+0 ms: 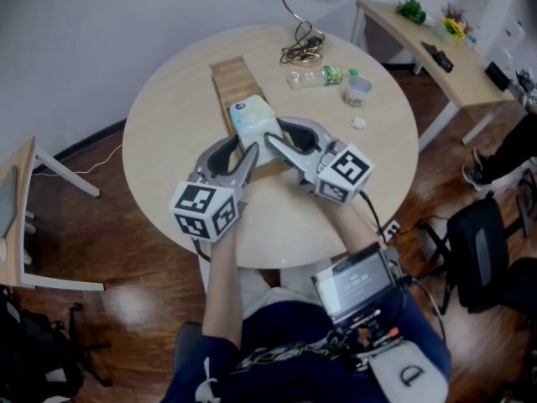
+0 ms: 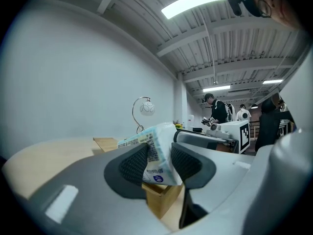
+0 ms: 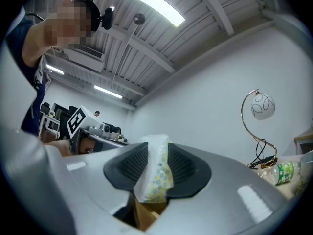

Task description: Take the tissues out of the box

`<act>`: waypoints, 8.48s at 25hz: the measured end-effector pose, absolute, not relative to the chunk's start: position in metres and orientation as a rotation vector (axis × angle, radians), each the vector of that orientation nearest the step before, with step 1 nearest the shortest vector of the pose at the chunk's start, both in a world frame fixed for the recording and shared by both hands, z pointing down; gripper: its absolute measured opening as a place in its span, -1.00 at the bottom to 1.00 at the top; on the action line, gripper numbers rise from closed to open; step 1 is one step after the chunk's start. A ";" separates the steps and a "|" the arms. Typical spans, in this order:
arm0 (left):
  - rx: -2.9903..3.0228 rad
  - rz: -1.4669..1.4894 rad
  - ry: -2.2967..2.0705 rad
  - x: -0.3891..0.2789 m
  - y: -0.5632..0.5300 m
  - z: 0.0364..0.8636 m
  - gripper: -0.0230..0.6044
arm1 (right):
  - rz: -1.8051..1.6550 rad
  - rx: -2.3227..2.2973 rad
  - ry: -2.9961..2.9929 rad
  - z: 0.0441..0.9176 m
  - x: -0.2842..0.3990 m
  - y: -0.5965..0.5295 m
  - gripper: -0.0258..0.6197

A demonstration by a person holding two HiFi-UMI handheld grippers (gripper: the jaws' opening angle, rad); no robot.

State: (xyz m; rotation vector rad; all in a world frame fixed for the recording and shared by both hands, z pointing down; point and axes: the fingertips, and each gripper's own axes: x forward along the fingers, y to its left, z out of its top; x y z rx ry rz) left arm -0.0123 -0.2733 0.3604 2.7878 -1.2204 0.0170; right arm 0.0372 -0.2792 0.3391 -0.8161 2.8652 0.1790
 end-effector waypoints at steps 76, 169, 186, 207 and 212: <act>2.725 0.093 -1.400 -0.147 -0.192 0.377 -0.41 | -0.051 -0.536 3.028 0.357 -0.099 -0.209 -0.60; 2.713 0.149 -1.532 -0.149 -0.162 0.423 -0.92 | 0.193 -0.693 3.116 0.395 -0.097 -0.206 -0.92; 2.718 0.108 -1.437 -0.137 -0.156 0.446 -0.92 | 0.227 -0.502 3.175 0.397 -0.101 -0.181 -0.92; 2.882 -0.161 -1.223 -0.077 -0.163 0.403 -0.92 | -0.137 -0.660 3.050 0.413 0.022 -0.200 -0.92; 2.904 -0.097 -1.216 -0.062 -0.168 0.403 -0.92 | -0.111 -0.664 3.048 0.411 0.026 -0.195 -0.92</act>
